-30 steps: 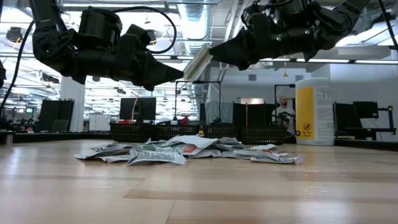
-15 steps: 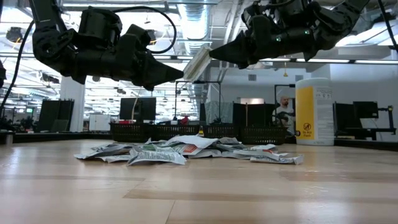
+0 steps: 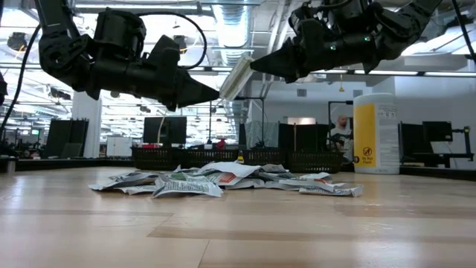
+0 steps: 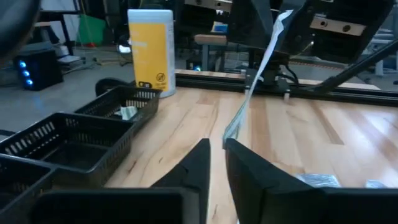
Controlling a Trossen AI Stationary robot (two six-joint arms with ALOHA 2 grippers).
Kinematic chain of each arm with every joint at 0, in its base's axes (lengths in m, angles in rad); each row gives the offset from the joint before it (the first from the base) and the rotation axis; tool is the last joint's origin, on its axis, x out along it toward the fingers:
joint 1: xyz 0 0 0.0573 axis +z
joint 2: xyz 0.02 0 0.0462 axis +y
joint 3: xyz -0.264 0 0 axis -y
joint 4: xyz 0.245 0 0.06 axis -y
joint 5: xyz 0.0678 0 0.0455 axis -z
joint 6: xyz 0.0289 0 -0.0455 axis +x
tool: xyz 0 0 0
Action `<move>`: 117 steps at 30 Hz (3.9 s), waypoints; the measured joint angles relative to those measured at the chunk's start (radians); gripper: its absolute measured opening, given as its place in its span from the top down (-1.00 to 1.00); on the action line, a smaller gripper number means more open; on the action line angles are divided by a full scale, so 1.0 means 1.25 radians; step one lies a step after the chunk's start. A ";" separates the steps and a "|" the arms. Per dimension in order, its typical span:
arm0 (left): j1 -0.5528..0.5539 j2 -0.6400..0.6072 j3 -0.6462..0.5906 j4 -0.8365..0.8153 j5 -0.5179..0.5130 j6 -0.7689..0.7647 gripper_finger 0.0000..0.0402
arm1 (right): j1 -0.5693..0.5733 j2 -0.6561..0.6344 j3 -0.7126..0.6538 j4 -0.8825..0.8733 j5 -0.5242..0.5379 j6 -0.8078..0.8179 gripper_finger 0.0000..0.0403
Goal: Pick & Place First Aid Supplies
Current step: Put the green bandage pack into the right black bin
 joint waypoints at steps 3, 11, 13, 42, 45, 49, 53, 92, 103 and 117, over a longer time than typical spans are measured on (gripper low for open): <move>0.000 0.000 0.000 -0.005 0.000 0.000 0.59 | -0.010 0.000 0.000 -0.008 0.008 0.004 1.00; 0.000 0.000 -0.024 -0.009 0.000 0.001 0.41 | -0.047 0.000 0.000 -0.086 0.201 0.049 1.00; 0.000 0.000 -0.034 -0.009 0.000 0.001 0.41 | -0.062 0.000 0.000 -0.113 0.269 0.075 1.00; 0.000 0.000 -0.060 -0.011 0.000 -0.003 0.42 | -0.207 0.000 -0.032 -0.269 0.567 0.375 0.81; 0.000 0.000 -0.060 -0.011 0.000 -0.003 0.42 | -0.207 0.000 -0.032 -0.269 0.567 0.375 0.68; 0.000 0.000 -0.060 -0.011 0.000 -0.003 0.42 | -0.207 0.000 -0.032 -0.269 0.567 0.376 0.55; 0.000 0.000 -0.060 -0.011 0.000 -0.002 0.42 | -0.207 0.000 -0.032 -0.269 0.567 0.376 0.47; 0.058 0.144 0.010 -0.010 -0.044 0.042 0.42 | -0.128 0.000 -0.032 -0.092 0.526 0.242 0.39; 0.069 0.359 0.131 -0.011 -0.045 0.041 0.42 | -0.099 0.000 -0.032 -0.075 0.396 0.131 0.39; 0.069 0.369 0.143 -0.010 -0.045 0.042 0.42 | -0.095 0.000 -0.032 -0.076 0.396 0.102 0.39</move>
